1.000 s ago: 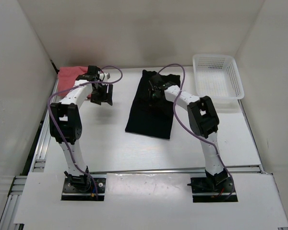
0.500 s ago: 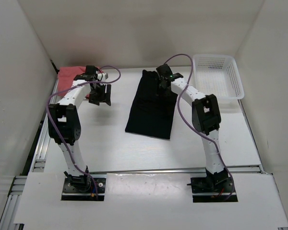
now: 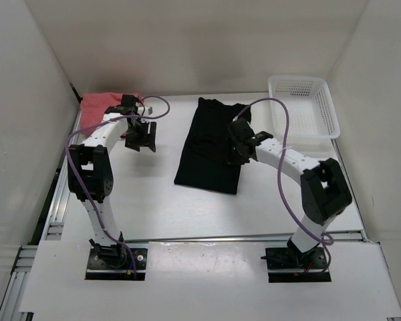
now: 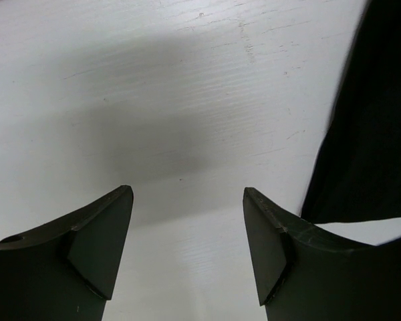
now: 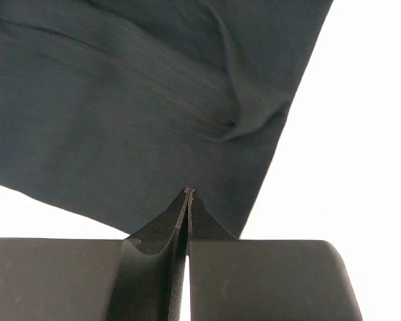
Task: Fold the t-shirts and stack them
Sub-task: Fold the folded rectangular tshirt in 1/3 of the way
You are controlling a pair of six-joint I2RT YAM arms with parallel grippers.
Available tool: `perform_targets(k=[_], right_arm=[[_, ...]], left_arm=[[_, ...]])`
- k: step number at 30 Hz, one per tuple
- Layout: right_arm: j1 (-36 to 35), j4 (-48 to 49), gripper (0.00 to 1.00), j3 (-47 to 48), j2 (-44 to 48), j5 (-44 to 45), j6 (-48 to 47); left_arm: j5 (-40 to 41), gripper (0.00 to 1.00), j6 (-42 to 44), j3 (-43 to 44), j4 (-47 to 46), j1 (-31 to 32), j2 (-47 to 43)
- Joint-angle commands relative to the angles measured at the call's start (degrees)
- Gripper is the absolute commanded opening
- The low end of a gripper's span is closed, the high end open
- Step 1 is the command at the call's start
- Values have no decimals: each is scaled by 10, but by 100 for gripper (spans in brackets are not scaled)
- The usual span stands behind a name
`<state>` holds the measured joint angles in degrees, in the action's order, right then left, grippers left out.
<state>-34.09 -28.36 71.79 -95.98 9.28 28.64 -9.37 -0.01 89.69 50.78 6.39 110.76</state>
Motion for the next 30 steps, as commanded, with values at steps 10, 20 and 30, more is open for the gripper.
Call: perform_targets(k=[10,20,30], right_arm=[[7,9,0,39,-116,11,-3],[33,11,0,135,-220,79,-8],[74,23,0,265,-269,122,18]], left_arm=[[-10,78,0,4,1,2,-44],[6,78,0,4,6,13,-39],[11,78,0,9,17,13,-34]])
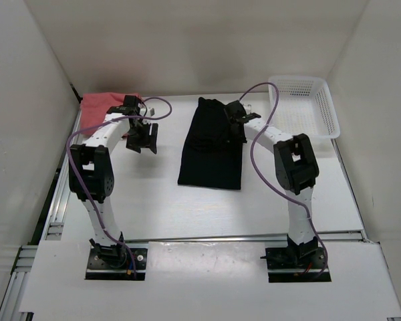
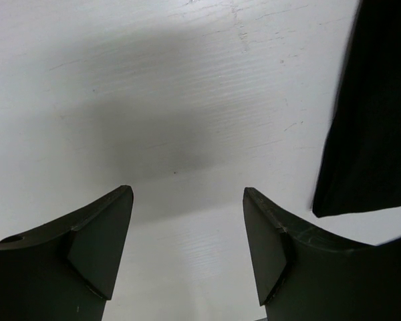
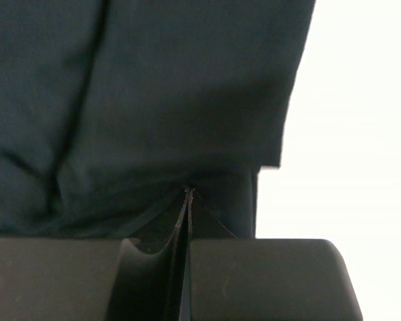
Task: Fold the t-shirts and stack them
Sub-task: Fold the folded rectangular tshirt in 1/3 of the way
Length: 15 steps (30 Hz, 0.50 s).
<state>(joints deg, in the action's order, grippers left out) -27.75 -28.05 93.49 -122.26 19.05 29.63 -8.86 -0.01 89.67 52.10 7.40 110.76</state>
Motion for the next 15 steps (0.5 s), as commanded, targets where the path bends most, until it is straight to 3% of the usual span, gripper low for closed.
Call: perform_targets(k=[1,8,12,14,15], right_arm=[[11,20,0,57,-6,19,17],[47,14,0,73,-43,-5,59],[56,14,0,21,40,-17,29],[61,14,9,-36,102,-69,24],[61,14,22,-58,124,-99,18]], left_arm=[[6,78,0,9,9,2,-34],[20,80,0,9,14,32,-34],[20,81,0,-24,20,103,-55],[26,83,0,-19,20,143,-55],[-3,84,0,-9,30,151,-44]])
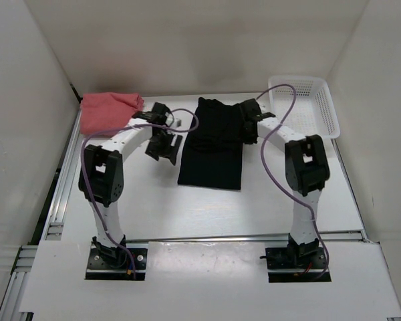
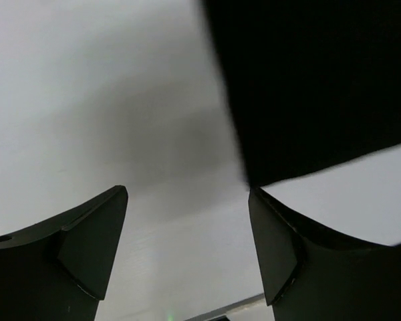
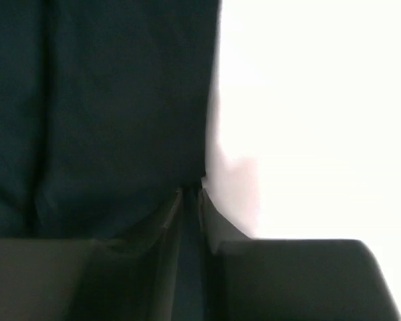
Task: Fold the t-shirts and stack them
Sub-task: Fold the folded rectangular tshirt in 1/3 of the way, then grab one side of the 2/3 rectangular tshirt with both arms
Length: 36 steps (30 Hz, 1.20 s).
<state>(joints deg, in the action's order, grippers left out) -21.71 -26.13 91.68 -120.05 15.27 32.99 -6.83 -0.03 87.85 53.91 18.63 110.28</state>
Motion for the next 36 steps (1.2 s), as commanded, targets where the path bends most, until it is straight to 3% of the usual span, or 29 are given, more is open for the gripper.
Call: perform_targets(k=[1,5,9,15,19,20,22,25,26,28,29,33,36], right_arm=[[8,-5,49,-66,123,-91,-8],[14,13,59,-211,231,-190,17],[1,64,60,-355,266,-255,32],[-11,100,61,-405,269,-280,60],[-11,107,61,-433,269,-286,72],[-11,117,61,-439,269,-297,78],[-17,123,60,-444,261,-311,86],[-17,123,46,-444,256,-321,102],[-17,123,44,-457,263,-321,102],[-17,118,46,-466,278,-316,110],[-17,109,47,-473,284,-316,115],[-17,118,46,-493,289,-321,120],[-22,129,27,-493,284,-338,131]], left_arm=[[-44,84,0,28,22,46,-31],[-97,88,0,10,64,51,8],[-116,89,0,-36,1,68,8],[-32,89,0,-56,-35,90,32],[-65,87,0,-75,-53,91,32],[-84,85,0,-75,-53,91,40],[-89,68,0,-61,-53,91,56],[-106,50,0,-43,-47,91,72],[-111,38,0,-37,-41,91,80],[-116,27,0,-30,-41,91,80],[-116,14,0,-30,-41,91,80],[-122,10,0,-24,-35,91,80],[-122,10,0,-39,-35,91,57]])
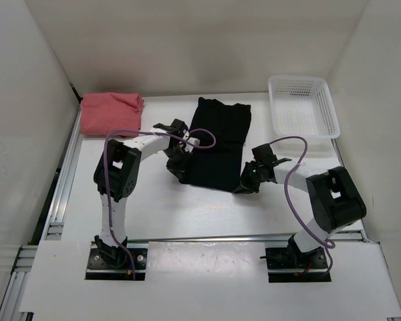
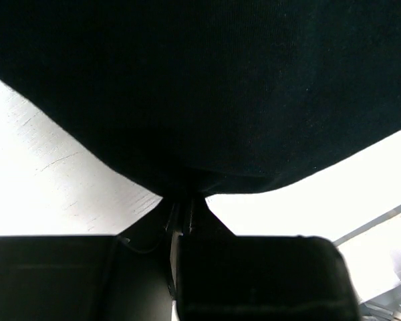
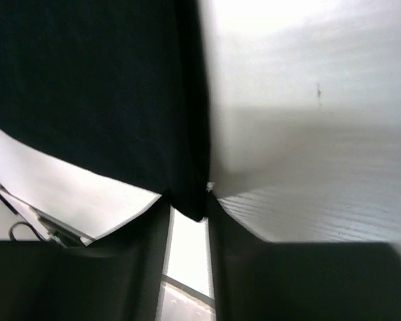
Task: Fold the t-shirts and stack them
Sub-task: Grab one side of the 2/3 rectangular tshirt with both arms
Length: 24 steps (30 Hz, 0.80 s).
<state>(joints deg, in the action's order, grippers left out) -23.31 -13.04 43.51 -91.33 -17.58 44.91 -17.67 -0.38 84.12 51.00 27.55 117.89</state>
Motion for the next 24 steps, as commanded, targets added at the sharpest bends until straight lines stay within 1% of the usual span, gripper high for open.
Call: perform_targets(k=[1,3,4,7,8,10,11,12,13,15,16,17,19,20,21,22,23,24], right_arm=[[-6,4,16,-17,3,-10,19],[-6,11,6,-22,11,-10,25],[-6,11,0,-22,20,3,25],[-6,6,0,-22,41,17,17],[-18,-2,0,-22,54,17,17],[-37,-43,0,-22,75,25,11],[-68,-59,0,-22,101,25,11],[-88,-97,0,-22,117,32,11],[-134,-117,0,-31,154,46,31],[-186,-152,0,-53,199,67,62],[-210,-180,0,-61,247,78,103],[-256,-195,0,-68,271,93,129],[-298,-221,0,-80,316,130,176],[-334,-226,0,-80,348,139,215],[-350,-232,0,-80,359,148,229],[-365,-247,0,-69,364,157,239],[-387,-256,0,-61,364,168,239],[-393,-267,0,-50,364,183,239]], left_arm=[[-14,10,4,-13,-1,1,-26],[0,10,4,-26,6,7,-46],[5,10,4,-32,6,7,-52],[42,10,4,-50,41,13,-78],[52,10,4,-61,51,18,-85],[73,10,4,-72,88,18,-113],[73,10,4,-85,103,23,-125],[79,10,4,-92,121,23,-152],[87,10,4,-100,158,30,-167],[106,10,4,-127,193,47,-218],[126,10,4,-136,221,52,-235],[134,10,4,-145,235,58,-251],[141,10,4,-157,266,75,-294],[141,10,4,-163,299,81,-306],[141,10,4,-164,310,88,-318],[149,10,4,-177,310,101,-351],[174,10,4,-185,310,110,-368],[188,10,4,-193,310,120,-382]])
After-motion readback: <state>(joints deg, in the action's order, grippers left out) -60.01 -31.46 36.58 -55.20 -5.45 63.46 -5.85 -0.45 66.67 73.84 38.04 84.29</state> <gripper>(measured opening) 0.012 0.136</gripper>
